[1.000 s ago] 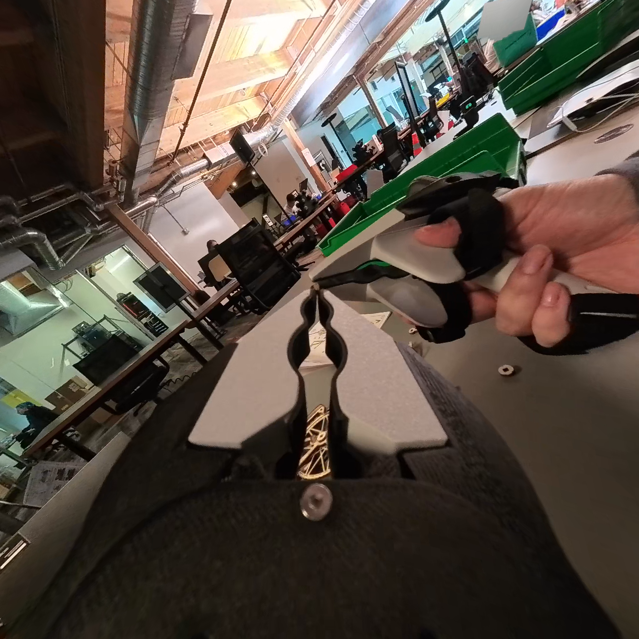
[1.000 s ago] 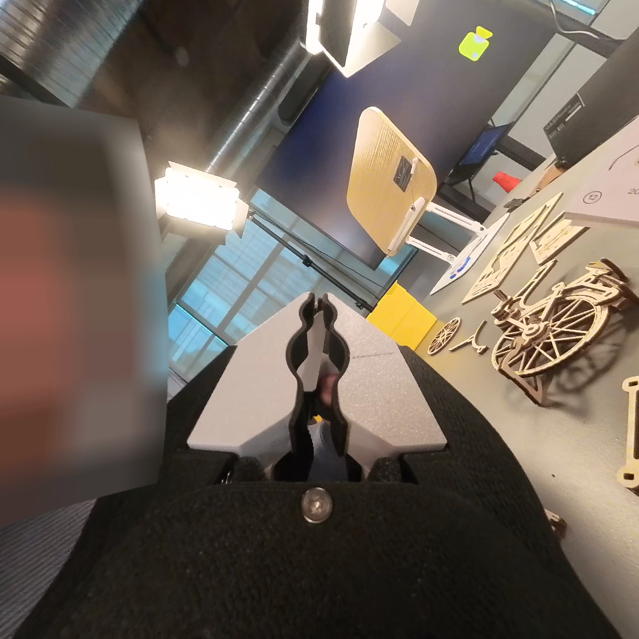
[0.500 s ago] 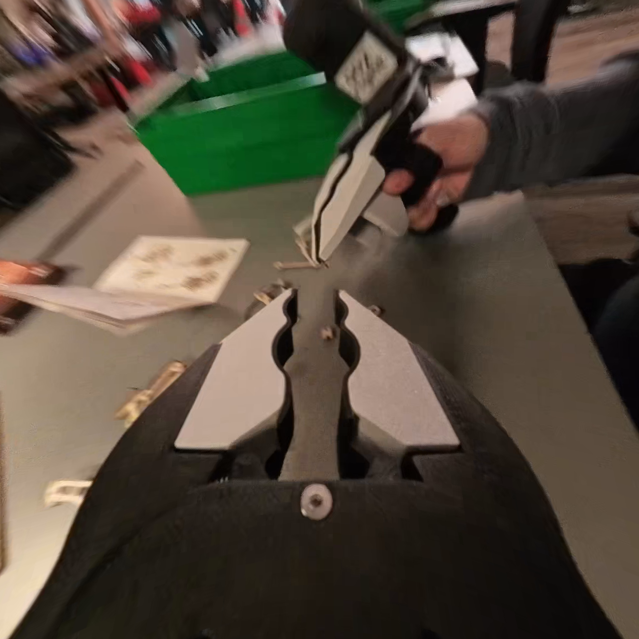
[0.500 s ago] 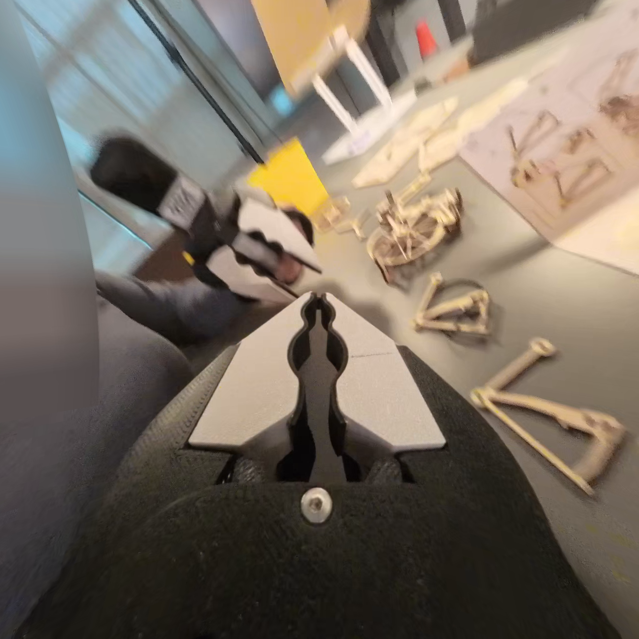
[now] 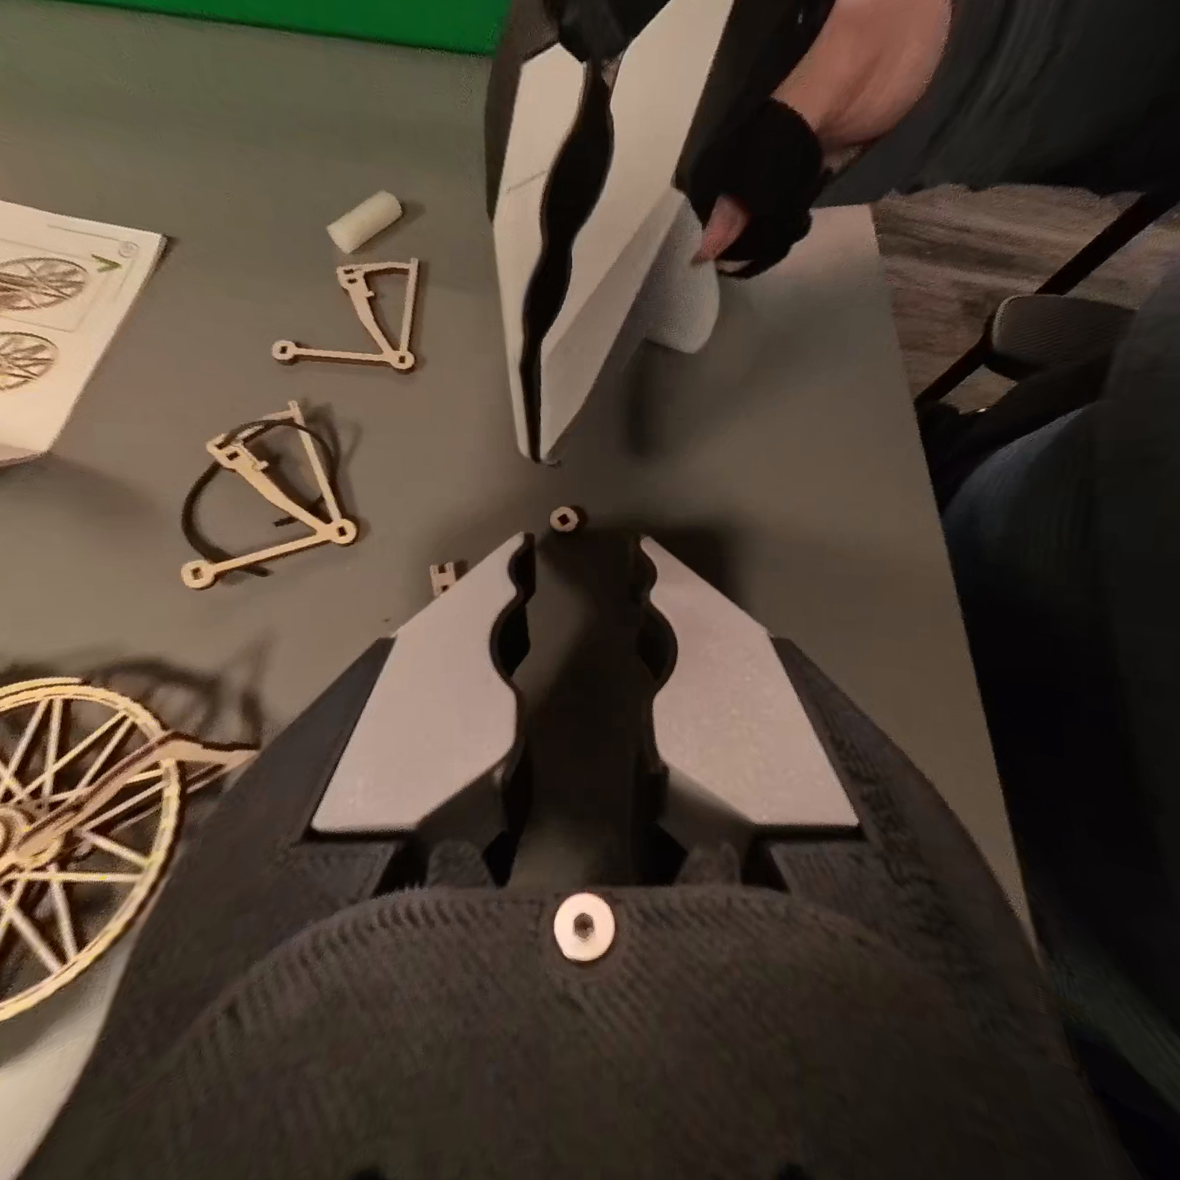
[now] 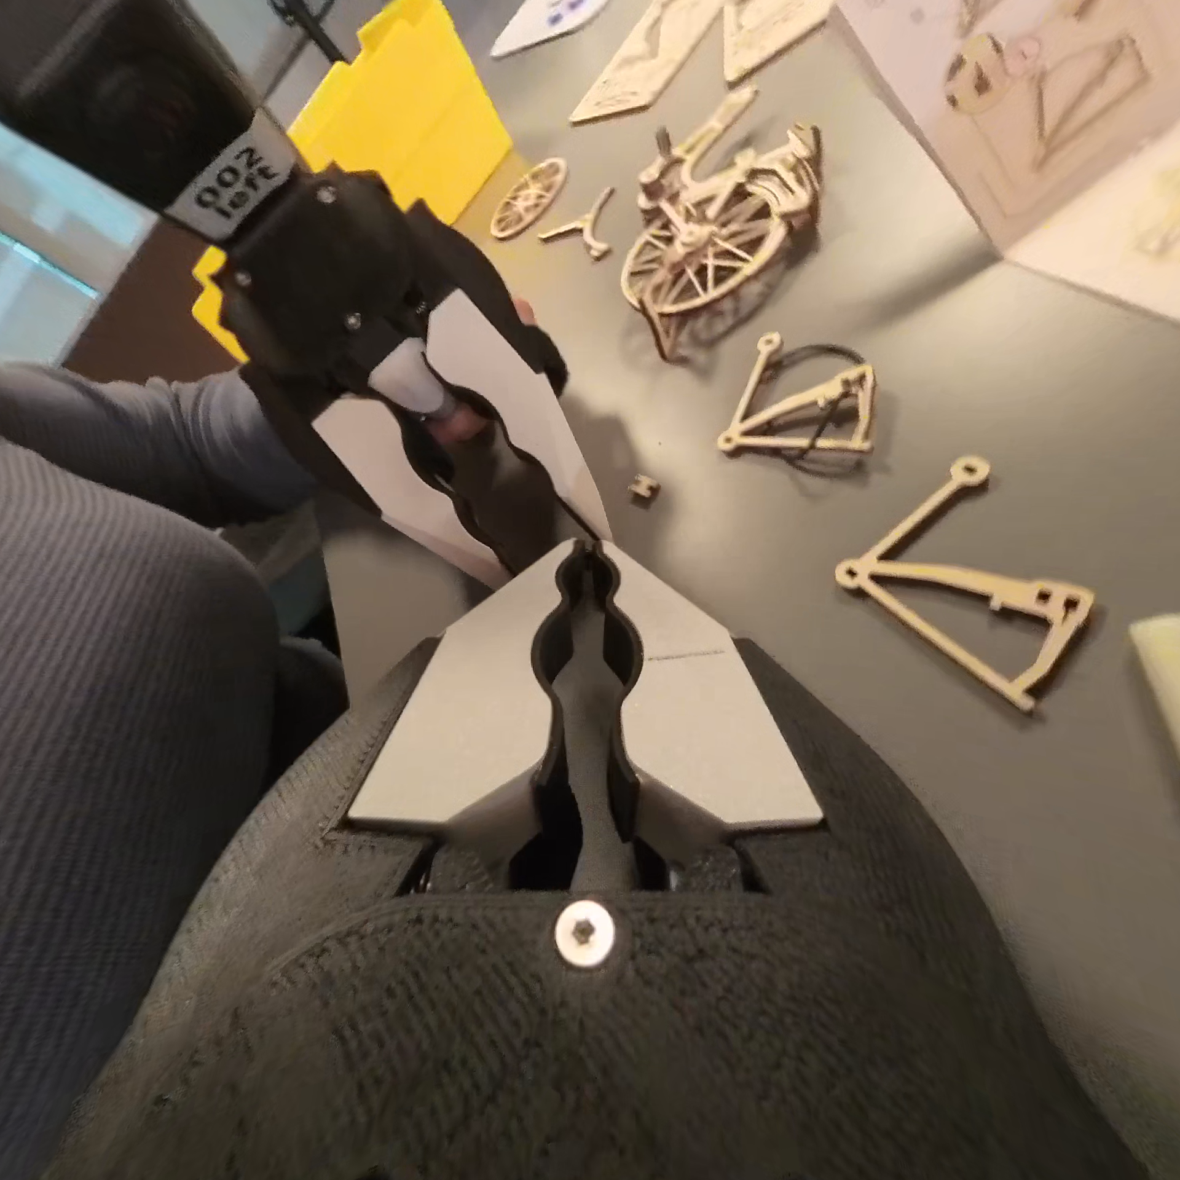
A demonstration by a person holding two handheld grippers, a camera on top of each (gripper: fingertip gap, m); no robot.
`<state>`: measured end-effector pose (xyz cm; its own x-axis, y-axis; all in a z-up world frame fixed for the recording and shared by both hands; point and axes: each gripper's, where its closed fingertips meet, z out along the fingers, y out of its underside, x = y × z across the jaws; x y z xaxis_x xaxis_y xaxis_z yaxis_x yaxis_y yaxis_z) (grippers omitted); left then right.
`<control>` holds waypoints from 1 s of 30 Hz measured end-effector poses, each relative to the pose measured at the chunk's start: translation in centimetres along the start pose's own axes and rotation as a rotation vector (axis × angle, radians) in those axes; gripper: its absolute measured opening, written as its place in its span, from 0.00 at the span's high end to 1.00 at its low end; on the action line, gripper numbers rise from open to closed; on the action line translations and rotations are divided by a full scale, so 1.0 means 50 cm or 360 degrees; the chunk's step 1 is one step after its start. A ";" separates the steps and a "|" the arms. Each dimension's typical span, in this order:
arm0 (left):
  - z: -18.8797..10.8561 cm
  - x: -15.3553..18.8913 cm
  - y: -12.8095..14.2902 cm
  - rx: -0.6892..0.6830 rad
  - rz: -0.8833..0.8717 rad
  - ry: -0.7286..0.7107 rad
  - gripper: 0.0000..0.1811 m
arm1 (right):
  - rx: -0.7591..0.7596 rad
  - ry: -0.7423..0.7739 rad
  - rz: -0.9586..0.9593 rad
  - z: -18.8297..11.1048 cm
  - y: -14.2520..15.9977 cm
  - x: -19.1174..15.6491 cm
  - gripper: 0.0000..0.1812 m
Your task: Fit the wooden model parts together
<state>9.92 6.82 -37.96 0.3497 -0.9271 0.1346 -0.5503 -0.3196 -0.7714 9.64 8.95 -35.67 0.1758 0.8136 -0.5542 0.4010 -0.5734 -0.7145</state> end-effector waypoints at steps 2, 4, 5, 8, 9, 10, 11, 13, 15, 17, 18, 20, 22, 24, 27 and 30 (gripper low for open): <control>0.004 0.003 0.002 -0.0011 -0.0034 0.0024 0.84 | -0.0048 0.0090 0.0076 0.000 0.020 0.008 1.00; 0.005 0.002 0.001 -0.0011 -0.0044 0.0023 0.84 | -0.0076 0.0146 0.0111 0.003 0.034 0.007 1.00; 0.005 0.003 0.001 -0.0014 -0.0049 0.0028 0.84 | -0.0074 0.0171 0.0115 0.006 0.037 0.007 1.00; 0.005 0.012 0.002 -0.0018 -0.0061 0.0069 0.84 | -0.0069 0.0232 0.0084 0.010 0.037 0.010 1.00; 0.006 0.017 0.002 -0.0022 -0.0065 0.0089 0.84 | -0.0071 0.0227 0.0086 0.012 0.037 0.009 1.00; 0.006 0.024 0.001 -0.0027 -0.0077 0.0116 0.84 | -0.0081 0.0230 0.0077 0.013 0.038 0.009 1.00; 0.007 0.029 0.000 -0.0025 -0.0093 0.0137 0.83 | -0.0096 0.0243 0.0056 0.014 0.039 0.011 1.00; 0.009 0.032 -0.001 -0.0023 -0.0099 0.0140 0.83 | -0.0121 0.0275 0.0007 0.016 0.040 0.015 1.00; 0.009 0.036 0.000 -0.0035 -0.0100 0.0156 0.83 | -0.0118 0.0291 -0.0019 0.018 0.036 0.018 1.00; 0.006 0.037 0.002 -0.0037 -0.0109 0.0166 0.83 | -0.0095 0.0274 -0.0070 0.019 0.028 0.018 1.00; 0.003 0.036 0.004 -0.0040 -0.0116 0.0162 0.83 | -0.0065 0.0244 -0.0109 0.017 0.021 0.015 1.00; -0.004 0.026 0.006 -0.0031 -0.0129 0.0132 0.83 | -0.0031 0.0165 -0.0174 0.012 0.010 0.006 1.00; -0.011 0.019 0.005 -0.0014 -0.0141 0.0118 0.84 | -0.0067 0.0124 -0.0259 0.011 0.010 0.004 1.00; -0.013 0.013 0.005 0.0002 -0.0132 0.0084 0.84 | -0.0105 0.0082 -0.0366 0.014 0.010 0.001 1.00; -0.021 -0.002 -0.011 0.0106 -0.0116 -0.0013 0.86 | 0.0038 -0.0074 -0.0461 0.006 -0.024 -0.029 1.00; -0.046 -0.011 -0.051 0.0325 -0.0122 -0.0059 0.88 | 0.0274 -0.0254 -0.0496 -0.017 -0.070 -0.067 1.00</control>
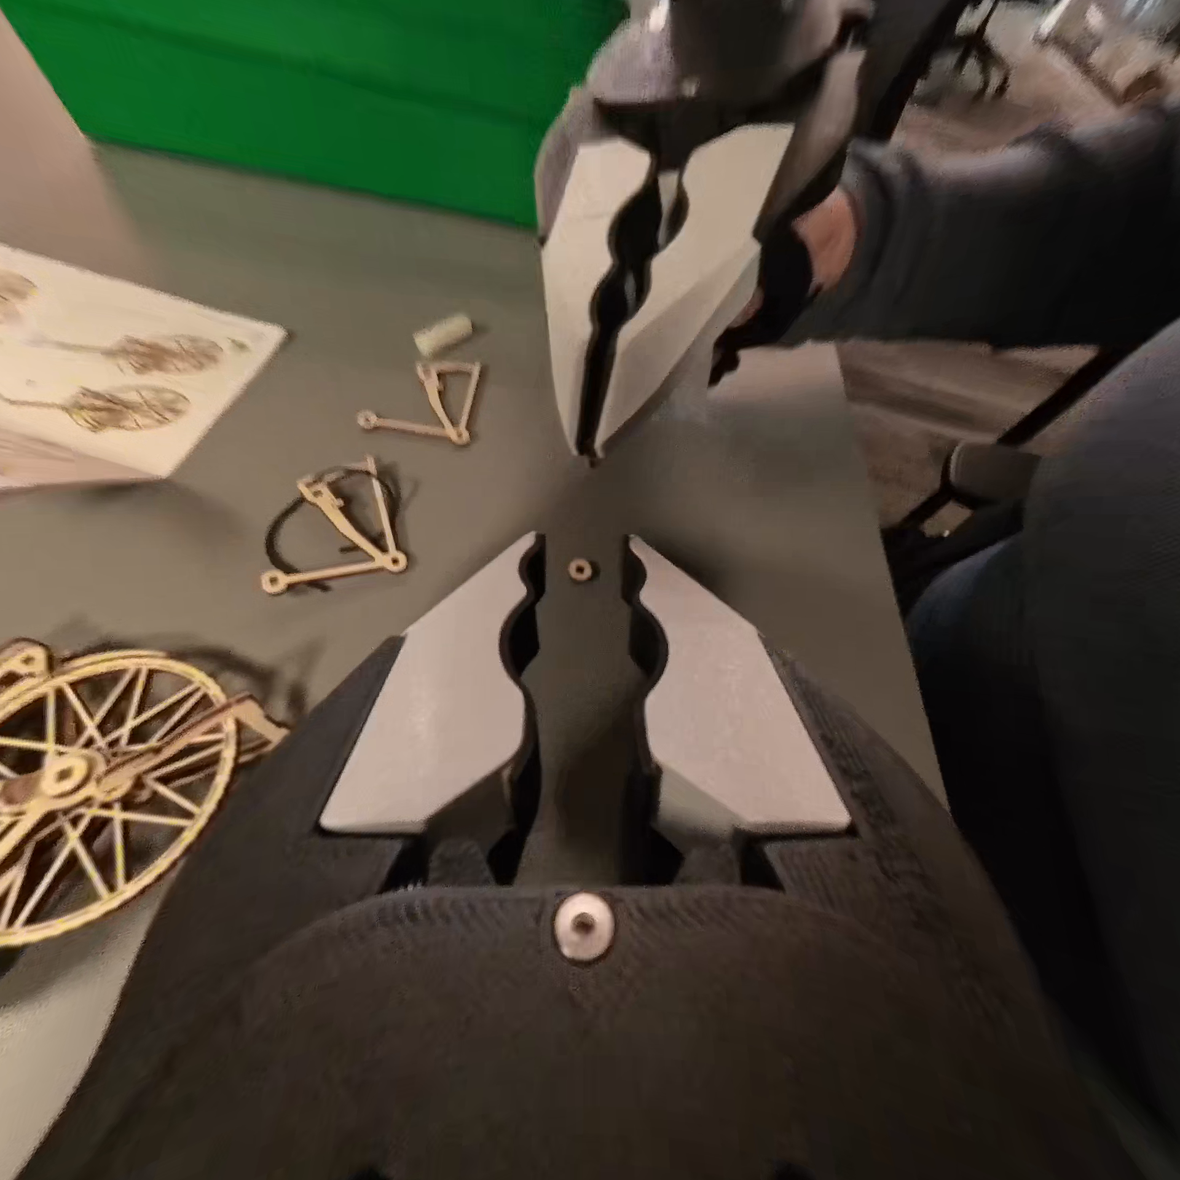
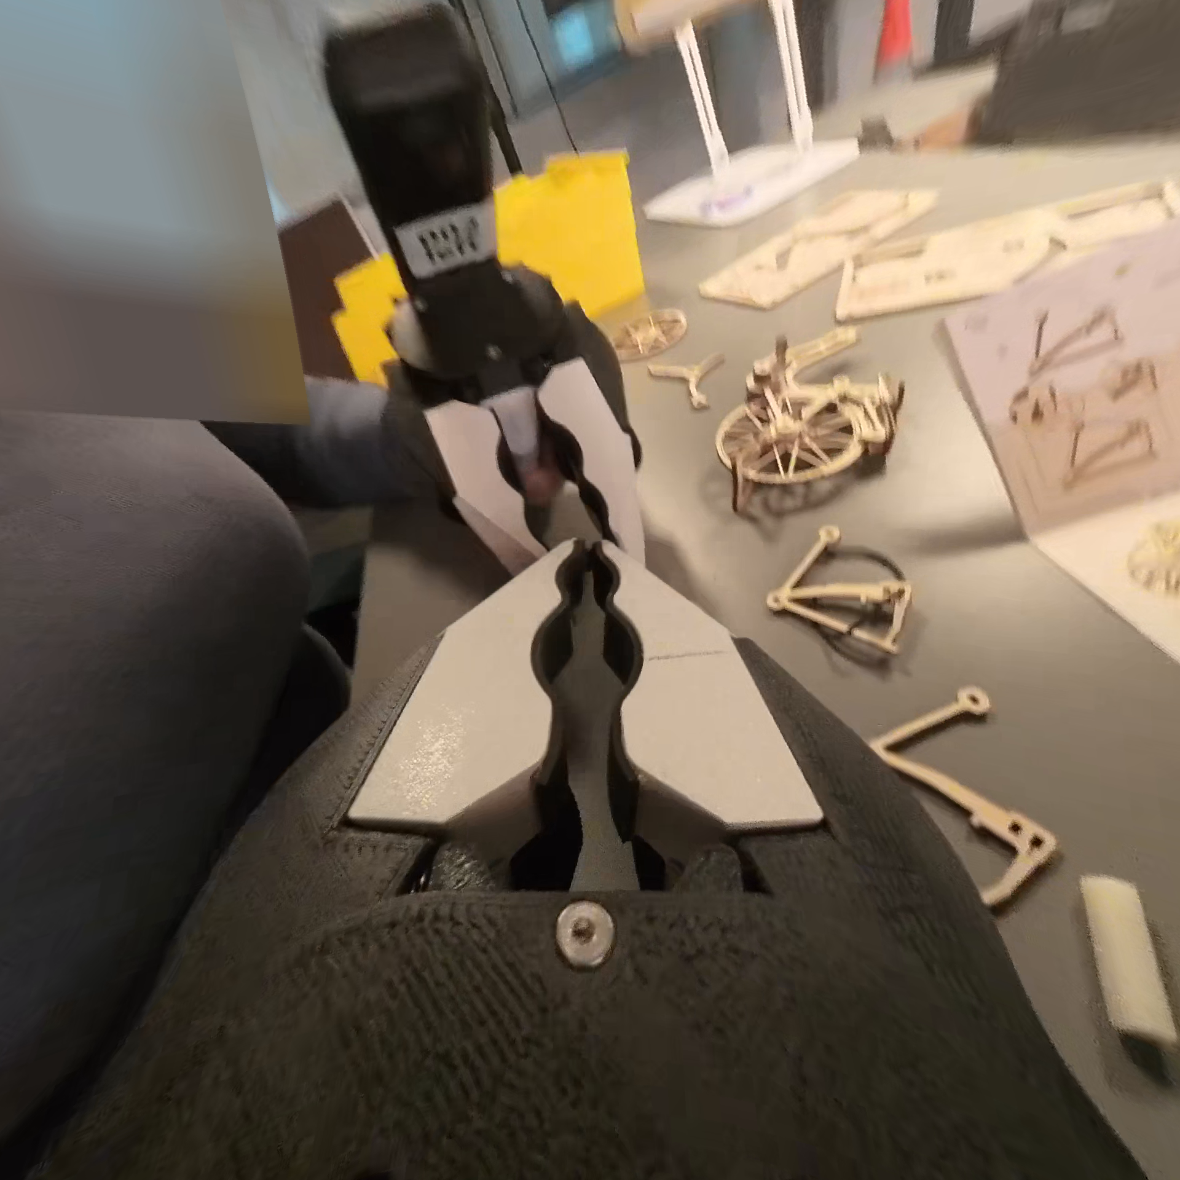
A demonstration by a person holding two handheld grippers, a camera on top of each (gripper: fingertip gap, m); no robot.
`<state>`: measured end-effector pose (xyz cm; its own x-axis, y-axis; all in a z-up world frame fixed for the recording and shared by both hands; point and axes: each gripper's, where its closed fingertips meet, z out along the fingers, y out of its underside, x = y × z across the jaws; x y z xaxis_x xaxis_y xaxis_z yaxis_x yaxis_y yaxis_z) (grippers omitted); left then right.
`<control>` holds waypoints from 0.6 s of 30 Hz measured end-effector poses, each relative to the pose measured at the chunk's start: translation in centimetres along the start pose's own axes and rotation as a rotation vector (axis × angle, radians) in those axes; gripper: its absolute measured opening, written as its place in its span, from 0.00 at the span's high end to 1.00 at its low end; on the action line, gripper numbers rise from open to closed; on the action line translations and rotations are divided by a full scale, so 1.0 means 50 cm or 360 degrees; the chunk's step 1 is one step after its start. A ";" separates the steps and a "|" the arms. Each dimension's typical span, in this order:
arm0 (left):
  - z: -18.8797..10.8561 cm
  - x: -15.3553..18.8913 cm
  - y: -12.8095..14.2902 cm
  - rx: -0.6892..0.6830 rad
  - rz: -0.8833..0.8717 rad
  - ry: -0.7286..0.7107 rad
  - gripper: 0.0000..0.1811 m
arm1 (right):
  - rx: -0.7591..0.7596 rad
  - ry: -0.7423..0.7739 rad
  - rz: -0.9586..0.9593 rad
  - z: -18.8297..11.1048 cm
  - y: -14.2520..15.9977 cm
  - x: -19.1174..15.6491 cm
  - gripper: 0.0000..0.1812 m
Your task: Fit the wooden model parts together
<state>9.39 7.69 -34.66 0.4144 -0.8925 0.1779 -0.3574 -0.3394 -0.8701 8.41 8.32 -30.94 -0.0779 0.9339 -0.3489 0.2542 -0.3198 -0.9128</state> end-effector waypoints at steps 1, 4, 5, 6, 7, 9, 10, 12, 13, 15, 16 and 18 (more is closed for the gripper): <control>-0.006 0.002 -0.013 0.0061 -0.0002 0.0009 0.89 | 0.0068 -0.0033 -0.0017 -0.004 -0.014 -0.007 1.00; -0.017 0.014 -0.045 0.0218 0.0009 0.0040 0.89 | 0.0158 -0.0104 -0.0050 -0.005 -0.029 -0.025 1.00; -0.019 0.020 -0.054 0.0262 0.0011 0.0058 0.89 | 0.0175 -0.0114 -0.0067 -0.004 -0.031 -0.029 1.00; -0.022 0.025 -0.061 0.0299 0.0012 0.0069 0.89 | 0.0183 -0.0124 -0.0085 -0.003 -0.031 -0.034 1.00; -0.024 0.029 -0.067 0.0326 0.0018 0.0079 0.89 | 0.0188 -0.0132 -0.0100 -0.002 -0.030 -0.037 1.00; -0.025 0.037 -0.072 0.0354 0.0034 0.0107 0.91 | 0.0189 -0.0145 -0.0123 0.000 -0.028 -0.044 1.00; -0.027 0.042 -0.074 0.0372 0.0049 0.0120 0.93 | 0.0189 -0.0154 -0.0132 0.000 -0.028 -0.047 1.00; -0.028 0.045 -0.076 0.0383 0.0083 0.0115 0.98 | 0.0183 -0.0160 -0.0156 -0.002 -0.028 -0.051 1.00; -0.027 0.047 -0.074 0.0361 0.0097 0.0120 0.99 | 0.0158 -0.0147 -0.0177 -0.003 -0.027 -0.051 1.00; -0.022 0.046 -0.066 0.0300 0.0130 0.0096 0.99 | 0.0043 -0.0111 -0.0245 -0.003 -0.016 -0.049 1.00; -0.018 0.046 -0.058 0.0249 0.0165 0.0079 0.99 | -0.0056 -0.0084 -0.0304 -0.002 -0.007 -0.048 1.00; -0.006 0.047 -0.038 0.0134 0.0261 0.0041 1.00 | -0.0298 -0.0031 -0.0444 -0.003 0.018 -0.046 1.00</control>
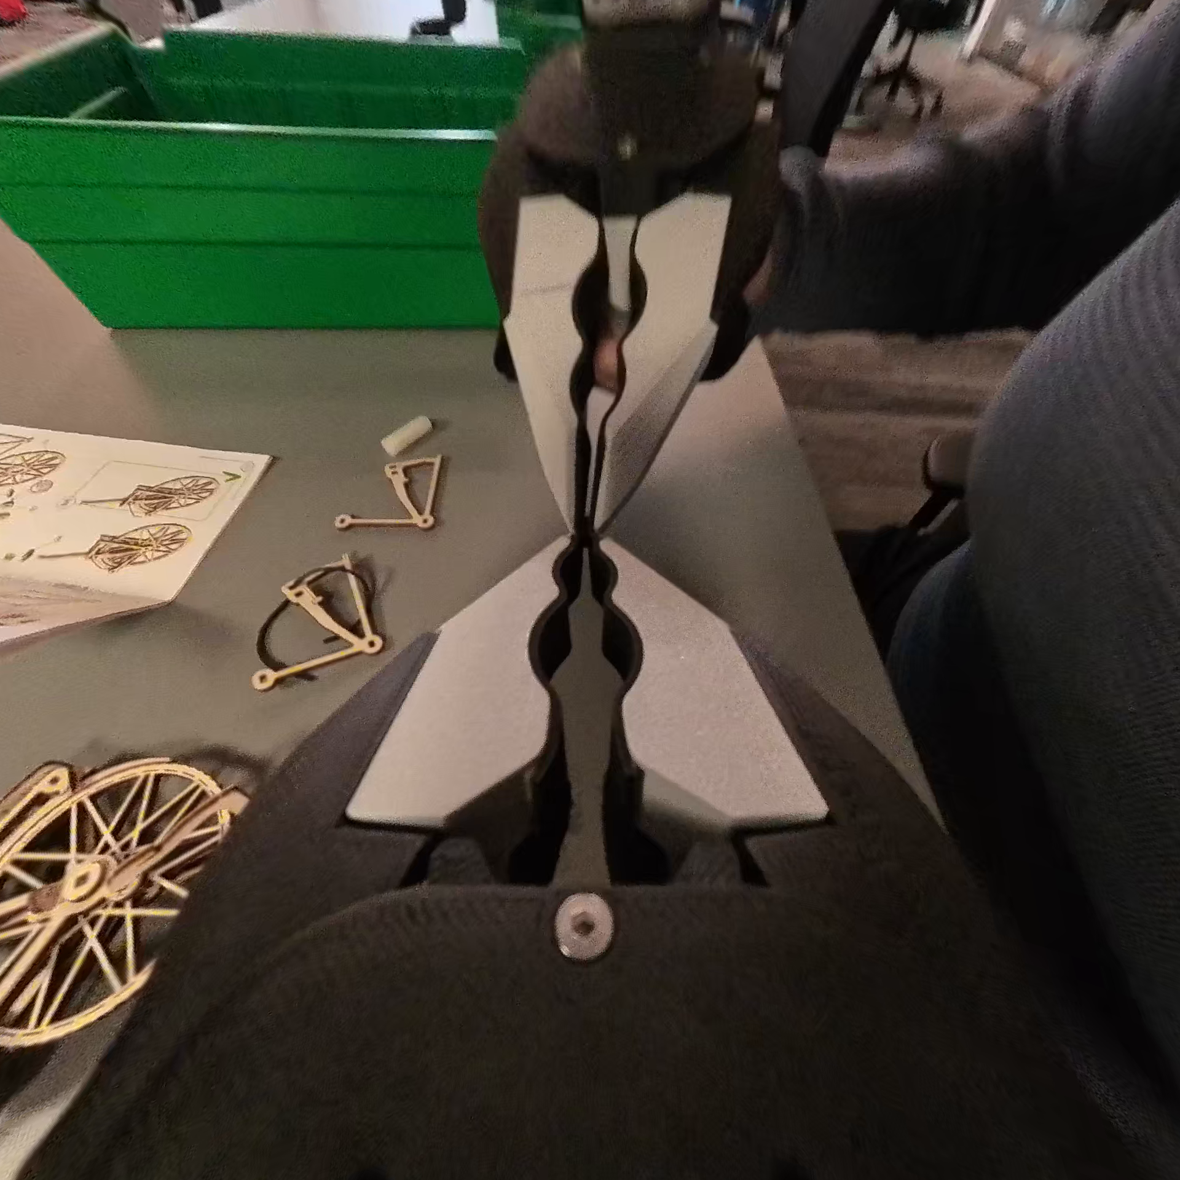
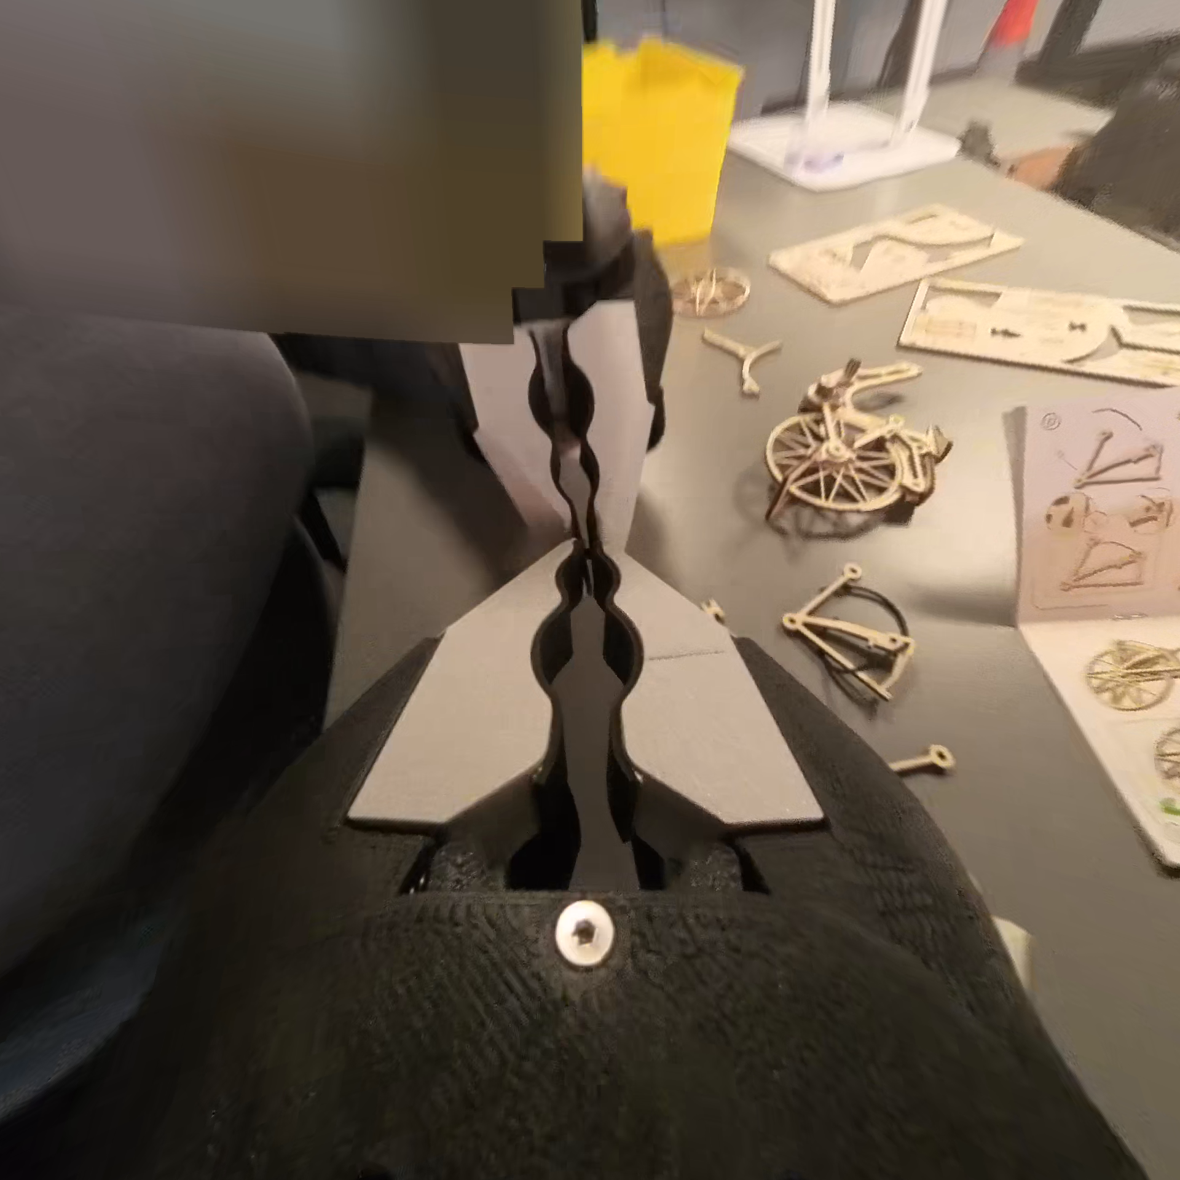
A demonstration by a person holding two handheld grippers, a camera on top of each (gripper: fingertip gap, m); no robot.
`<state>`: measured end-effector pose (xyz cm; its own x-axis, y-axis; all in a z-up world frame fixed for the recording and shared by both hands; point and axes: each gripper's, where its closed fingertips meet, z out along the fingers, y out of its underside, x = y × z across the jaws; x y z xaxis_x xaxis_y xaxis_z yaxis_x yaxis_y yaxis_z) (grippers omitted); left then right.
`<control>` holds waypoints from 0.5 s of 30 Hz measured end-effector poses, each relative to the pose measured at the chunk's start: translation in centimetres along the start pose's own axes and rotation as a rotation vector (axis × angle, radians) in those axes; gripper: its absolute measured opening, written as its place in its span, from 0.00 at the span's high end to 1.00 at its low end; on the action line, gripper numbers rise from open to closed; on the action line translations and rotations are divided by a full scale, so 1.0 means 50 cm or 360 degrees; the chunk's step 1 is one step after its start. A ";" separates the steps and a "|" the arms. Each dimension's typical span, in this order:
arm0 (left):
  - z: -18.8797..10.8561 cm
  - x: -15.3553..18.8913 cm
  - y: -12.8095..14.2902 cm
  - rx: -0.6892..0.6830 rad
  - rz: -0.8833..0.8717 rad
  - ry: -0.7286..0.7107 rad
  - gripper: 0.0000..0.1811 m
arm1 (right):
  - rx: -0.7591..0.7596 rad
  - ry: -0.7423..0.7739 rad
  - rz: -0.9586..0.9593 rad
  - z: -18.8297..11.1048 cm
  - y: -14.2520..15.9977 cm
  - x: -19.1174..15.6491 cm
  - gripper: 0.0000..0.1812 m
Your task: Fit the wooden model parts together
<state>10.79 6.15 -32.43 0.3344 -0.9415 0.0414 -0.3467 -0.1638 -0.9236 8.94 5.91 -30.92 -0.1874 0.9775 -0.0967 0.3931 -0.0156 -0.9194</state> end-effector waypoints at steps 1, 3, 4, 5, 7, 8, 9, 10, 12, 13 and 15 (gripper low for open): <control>0.005 0.002 0.009 -0.0054 0.0054 -0.0020 1.00 | -0.0121 0.0014 -0.0067 0.002 0.011 -0.002 1.00; 0.014 0.005 0.027 -0.0160 0.0160 -0.0053 0.99 | -0.0353 0.0031 -0.0188 0.004 0.033 -0.007 1.00; 0.017 0.007 0.034 -0.0206 0.0212 -0.0066 1.00 | -0.0453 0.0032 -0.0236 0.005 0.043 -0.009 1.00; 0.020 0.010 0.041 -0.0243 0.0255 -0.0076 0.99 | -0.0539 0.0032 -0.0281 0.005 0.051 -0.011 1.00; 0.024 0.011 0.052 -0.0310 0.0323 -0.0096 0.99 | -0.0686 0.0045 -0.0376 0.008 0.065 -0.012 1.00; 0.025 0.010 0.058 -0.0341 0.0347 -0.0105 0.99 | -0.0747 0.0056 -0.0417 0.010 0.071 -0.012 1.00; 0.025 0.008 0.062 -0.0368 0.0371 -0.0122 0.99 | -0.0796 0.0074 -0.0458 0.012 0.075 -0.010 1.00; 0.026 0.006 0.067 -0.0388 0.0387 -0.0136 0.99 | -0.0834 0.0089 -0.0492 0.015 0.079 -0.008 1.00; 0.025 -0.004 0.070 -0.0389 0.0359 -0.0180 0.99 | -0.0852 0.0127 -0.0516 0.018 0.079 0.002 1.00; 0.022 -0.009 0.072 -0.0392 0.0307 -0.0178 0.99 | -0.0855 0.0133 -0.0492 0.018 0.080 0.008 1.00; 0.007 -0.034 0.087 -0.0445 0.0200 -0.0212 0.98 | -0.0968 0.0172 -0.0446 0.009 0.098 0.031 1.00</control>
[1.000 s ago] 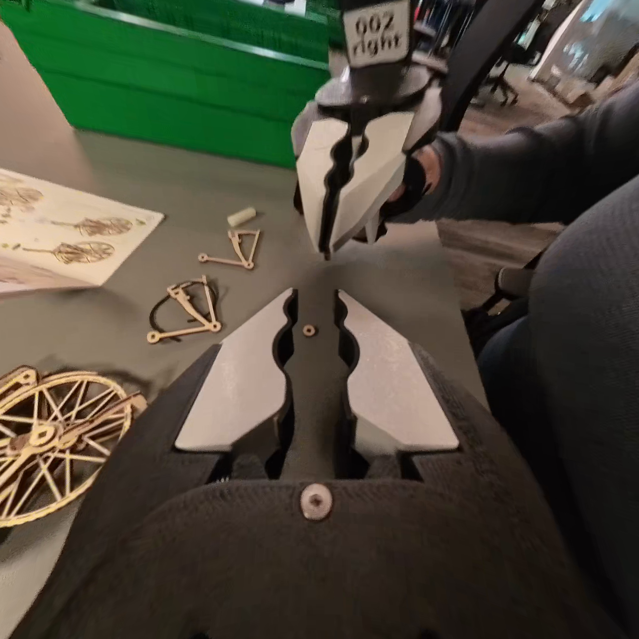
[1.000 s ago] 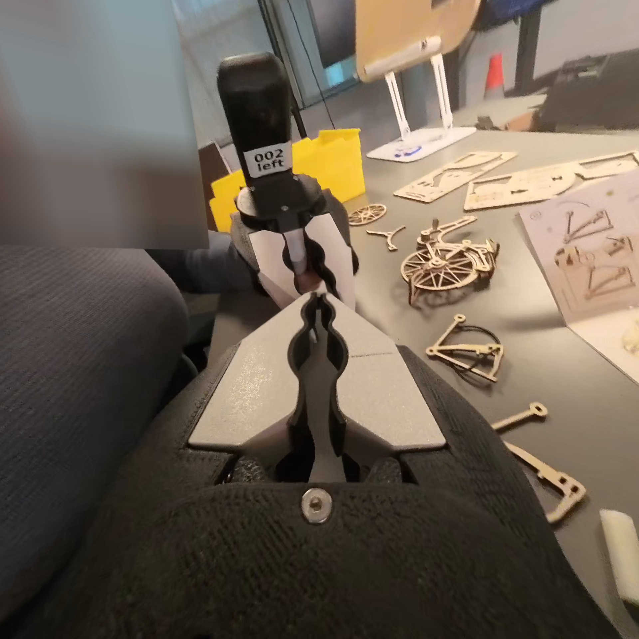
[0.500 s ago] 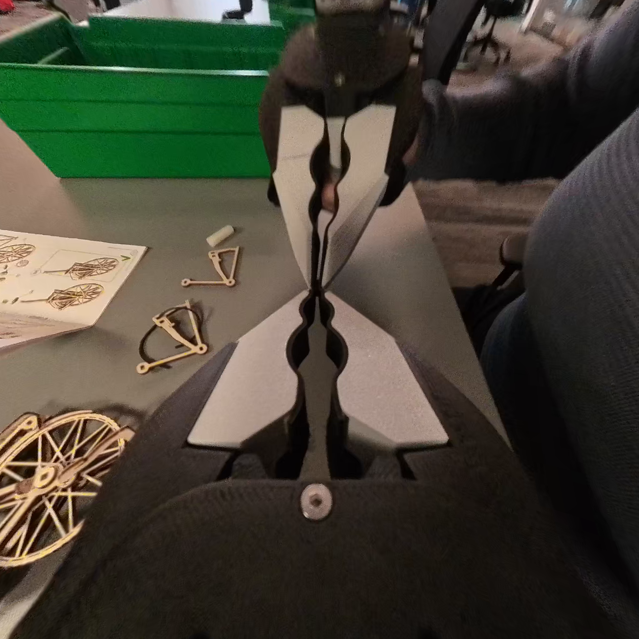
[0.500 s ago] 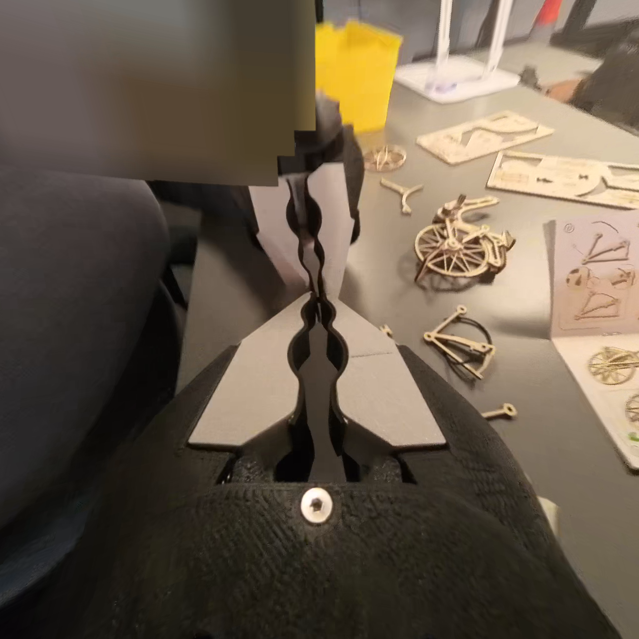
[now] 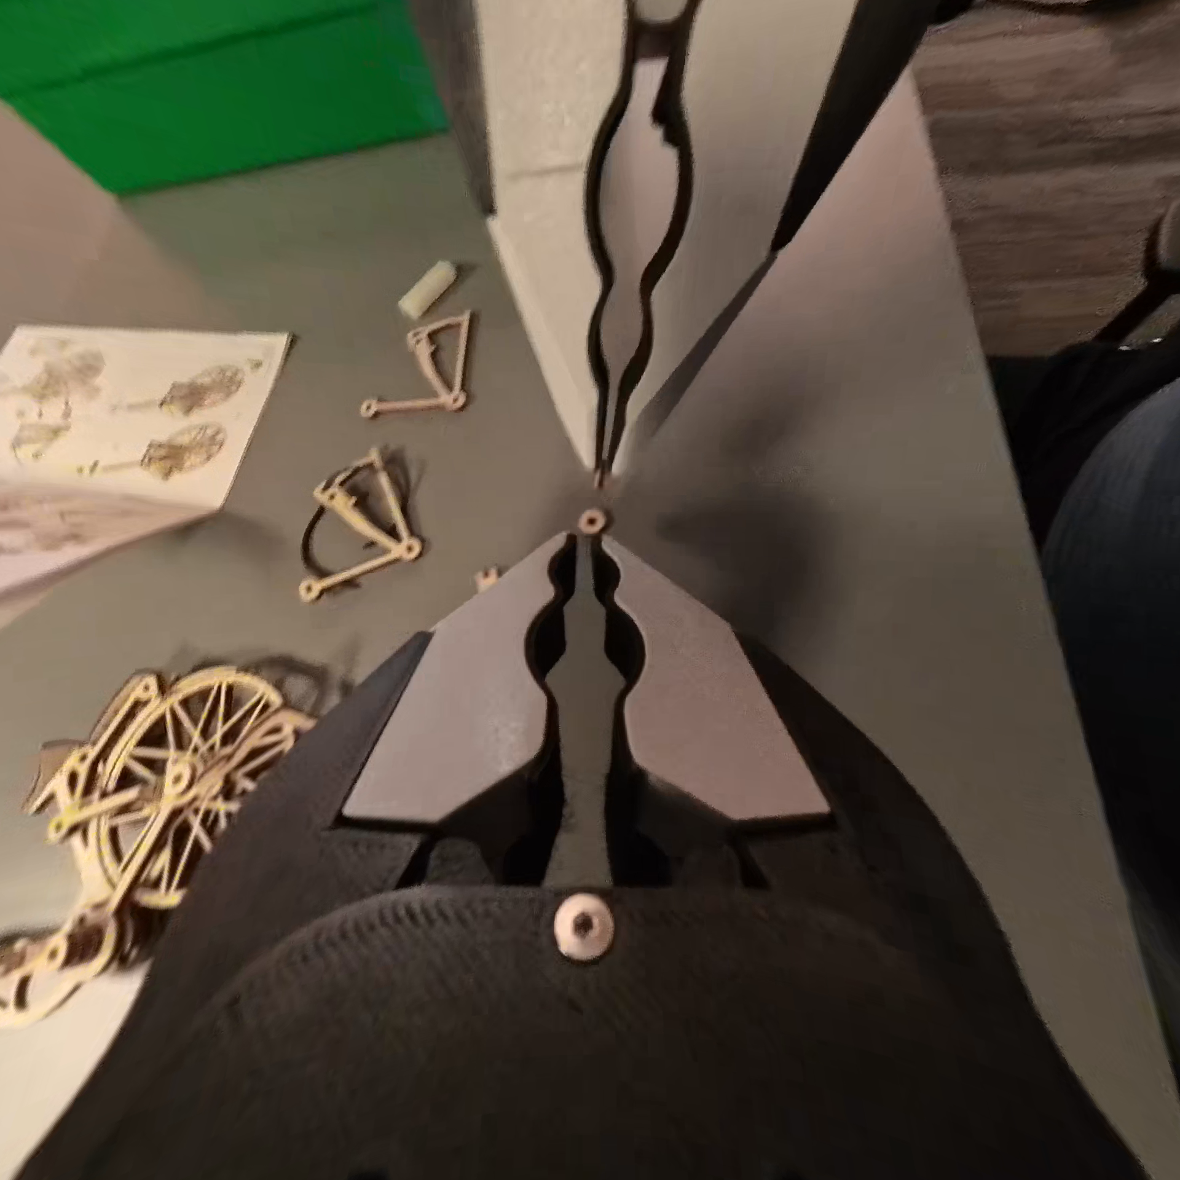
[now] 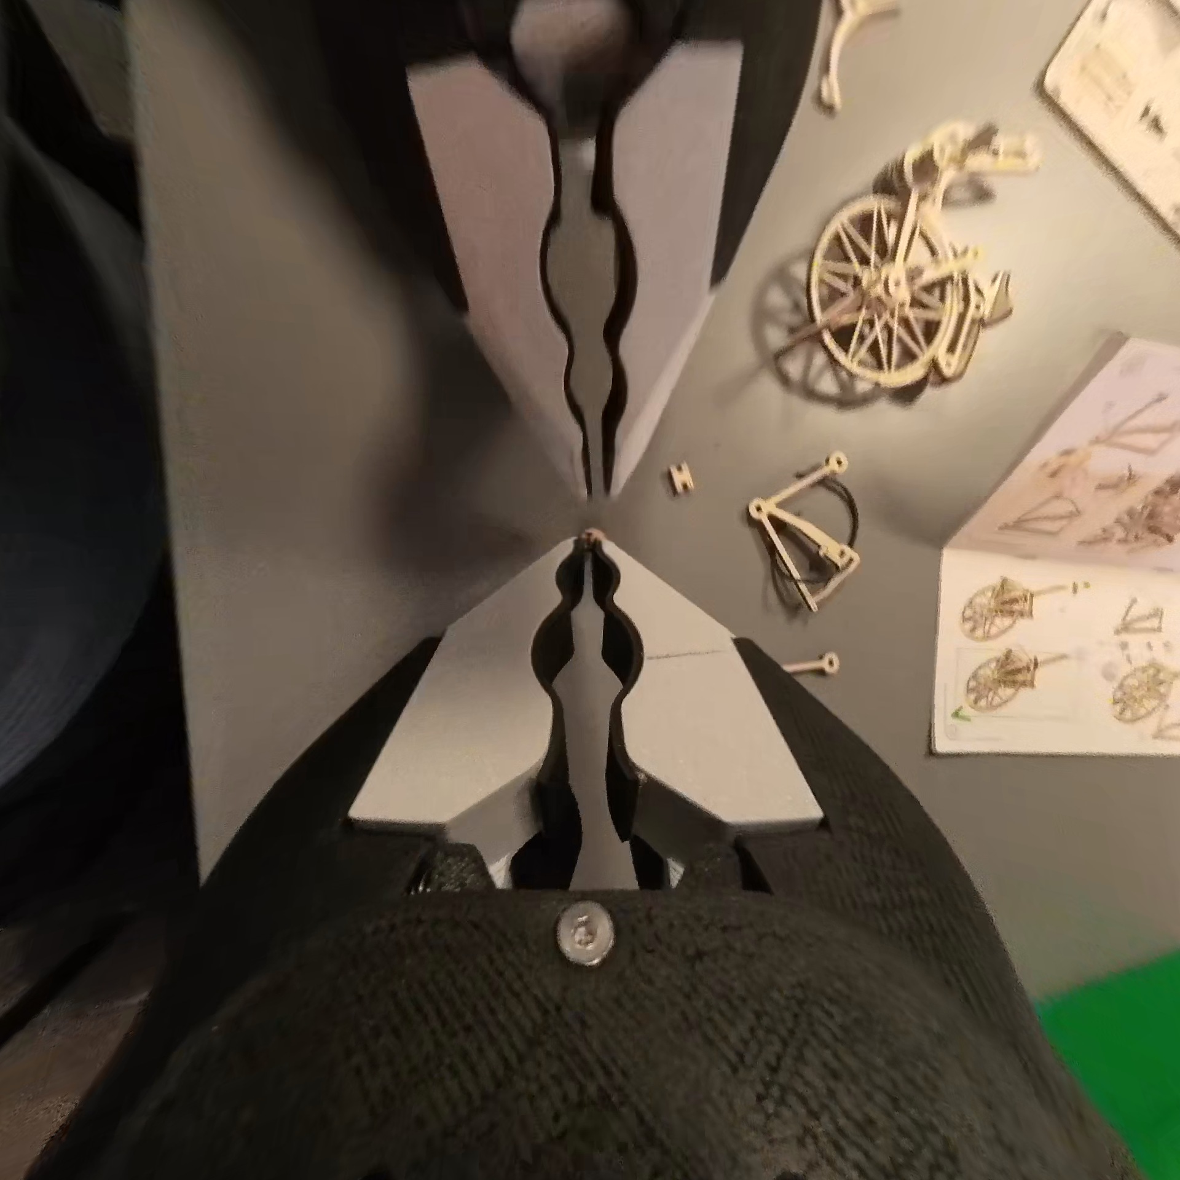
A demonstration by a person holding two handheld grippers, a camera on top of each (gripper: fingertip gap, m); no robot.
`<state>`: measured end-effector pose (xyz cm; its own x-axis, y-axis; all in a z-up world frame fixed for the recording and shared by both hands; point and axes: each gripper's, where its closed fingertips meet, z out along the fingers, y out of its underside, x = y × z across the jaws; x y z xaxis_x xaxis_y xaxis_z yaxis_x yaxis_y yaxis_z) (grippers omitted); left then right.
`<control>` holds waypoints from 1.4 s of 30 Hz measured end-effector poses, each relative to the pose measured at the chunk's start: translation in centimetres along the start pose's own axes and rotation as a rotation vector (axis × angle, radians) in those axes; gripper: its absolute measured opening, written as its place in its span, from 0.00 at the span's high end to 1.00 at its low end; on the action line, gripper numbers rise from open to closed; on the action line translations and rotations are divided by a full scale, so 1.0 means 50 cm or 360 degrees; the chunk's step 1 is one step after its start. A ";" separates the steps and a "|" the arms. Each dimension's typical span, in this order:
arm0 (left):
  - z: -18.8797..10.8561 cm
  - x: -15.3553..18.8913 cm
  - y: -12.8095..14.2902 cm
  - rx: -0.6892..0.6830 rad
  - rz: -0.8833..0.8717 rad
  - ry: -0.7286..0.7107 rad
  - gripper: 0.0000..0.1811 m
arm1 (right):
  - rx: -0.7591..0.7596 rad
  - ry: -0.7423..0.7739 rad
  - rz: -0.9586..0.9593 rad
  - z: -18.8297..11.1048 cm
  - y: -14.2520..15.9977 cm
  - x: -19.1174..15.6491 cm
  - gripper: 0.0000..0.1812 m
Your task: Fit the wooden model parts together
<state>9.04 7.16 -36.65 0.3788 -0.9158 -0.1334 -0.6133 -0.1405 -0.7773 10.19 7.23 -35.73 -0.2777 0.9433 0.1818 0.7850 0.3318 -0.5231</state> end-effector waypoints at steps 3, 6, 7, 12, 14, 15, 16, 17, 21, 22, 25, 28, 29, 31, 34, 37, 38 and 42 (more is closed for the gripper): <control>-0.018 -0.024 0.015 0.0027 -0.0138 0.0045 1.00 | -0.0105 -0.0069 0.0085 0.015 0.016 0.007 1.00; -0.033 -0.054 0.013 0.0100 -0.0281 0.0014 1.00 | -0.0188 -0.0152 0.0193 0.024 0.020 0.010 1.00; -0.037 -0.062 0.011 0.0122 -0.0329 0.0001 1.00 | -0.0197 -0.0188 0.0234 0.024 0.017 0.008 1.00; -0.043 -0.090 0.016 0.0180 -0.0507 -0.0051 1.00 | -0.0349 -0.0277 0.0275 0.029 0.020 0.000 1.00; -0.043 -0.102 0.022 0.0189 -0.0559 -0.0087 1.00 | -0.0399 -0.0285 0.0266 0.031 0.019 0.003 1.00; -0.044 -0.107 0.024 0.0196 -0.0582 -0.0101 1.00 | -0.0421 -0.0288 0.0262 0.032 0.018 0.005 1.00; -0.046 -0.112 0.025 0.0204 -0.0605 -0.0115 1.00 | -0.0447 -0.0296 0.0254 0.033 0.018 0.005 1.00; -0.048 -0.117 0.026 0.0212 -0.0624 -0.0126 1.00 | -0.0476 -0.0301 0.0245 0.034 0.020 0.006 1.00; -0.055 -0.125 0.027 0.0232 -0.0651 -0.0145 1.00 | -0.0557 -0.0331 0.0222 0.036 0.023 0.006 1.00; -0.056 -0.124 0.027 0.0235 -0.0650 -0.0143 1.00 | -0.0562 -0.0344 0.0223 0.037 0.022 0.004 1.00; -0.058 -0.121 0.024 0.0236 -0.0635 -0.0140 1.00 | -0.0579 -0.0371 0.0219 0.040 0.017 0.000 1.00; -0.058 -0.118 0.023 0.0229 -0.0612 -0.0145 1.00 | -0.0616 -0.0369 0.0209 0.043 0.019 0.000 1.00; -0.058 -0.117 0.023 0.0225 -0.0604 -0.0150 1.00 | -0.0624 -0.0369 0.0207 0.043 0.020 -0.001 1.00; -0.059 -0.116 0.022 0.0225 -0.0597 -0.0151 1.00 | -0.0635 -0.0360 0.0199 0.042 0.019 0.001 1.00; -0.060 -0.117 0.021 0.0230 -0.0596 -0.0153 1.00 | -0.0654 -0.0345 0.0169 0.038 0.019 0.002 1.00; -0.061 -0.118 0.018 0.0246 -0.0598 -0.0158 1.00 | -0.0660 -0.0346 0.0165 0.037 0.017 0.000 1.00; -0.062 -0.117 0.018 0.0247 -0.0596 -0.0159 1.00 | -0.0668 -0.0341 0.0165 0.038 0.019 0.001 1.00; -0.060 -0.116 0.017 0.0243 -0.0592 -0.0157 1.00 | -0.0665 -0.0346 0.0175 0.041 0.021 0.000 1.00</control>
<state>4.21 11.19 -34.70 0.6243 -0.7717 0.1212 -0.3151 -0.3908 -0.8649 9.87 7.60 -37.99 -0.2551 0.9652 -0.0572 0.9590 0.2451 -0.1424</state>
